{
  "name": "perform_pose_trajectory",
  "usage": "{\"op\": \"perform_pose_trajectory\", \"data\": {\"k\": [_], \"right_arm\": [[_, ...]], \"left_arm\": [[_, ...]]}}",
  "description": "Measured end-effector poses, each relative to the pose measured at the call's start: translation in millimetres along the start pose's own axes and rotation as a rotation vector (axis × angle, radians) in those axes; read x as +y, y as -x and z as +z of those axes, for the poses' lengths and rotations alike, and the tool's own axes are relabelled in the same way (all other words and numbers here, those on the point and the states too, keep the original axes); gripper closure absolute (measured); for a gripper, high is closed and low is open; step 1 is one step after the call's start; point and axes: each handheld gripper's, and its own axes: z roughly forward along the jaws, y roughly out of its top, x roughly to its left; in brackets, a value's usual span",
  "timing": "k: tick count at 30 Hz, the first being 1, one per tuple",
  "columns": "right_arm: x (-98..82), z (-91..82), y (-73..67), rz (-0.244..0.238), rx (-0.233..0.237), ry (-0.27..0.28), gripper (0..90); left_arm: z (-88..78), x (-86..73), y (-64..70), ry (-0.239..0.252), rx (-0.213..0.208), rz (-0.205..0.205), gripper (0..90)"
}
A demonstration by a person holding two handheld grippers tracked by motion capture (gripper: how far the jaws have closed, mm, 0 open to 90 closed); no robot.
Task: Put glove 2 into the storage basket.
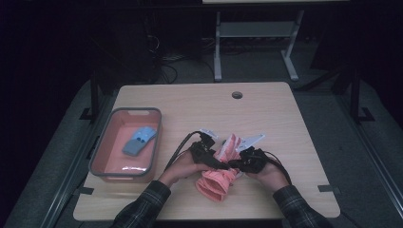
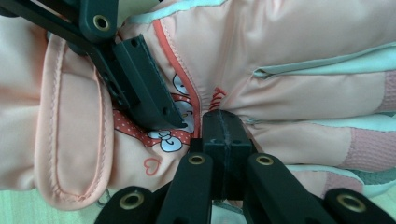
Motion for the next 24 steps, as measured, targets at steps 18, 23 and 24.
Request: {"op": "perform_pose_trajectory", "data": {"k": [18, 23, 24], "right_arm": [[0.1, 2.1, 1.2, -0.005, 0.004, 0.008, 90.0], [-1.4, -5.4, 4.5, 0.009, 0.023, 0.038, 88.6], [-1.5, -6.9, 4.8, 0.011, 0.026, 0.041, 87.9]], "left_arm": [[-2.2, -1.9, -6.4, -0.005, -0.057, -0.043, 42.4], [-5.4, -1.0, -6.2, -0.01, -0.051, -0.038, 51.4], [-5.7, -0.8, -6.2, -0.01, -0.05, -0.036, 52.3]]}}
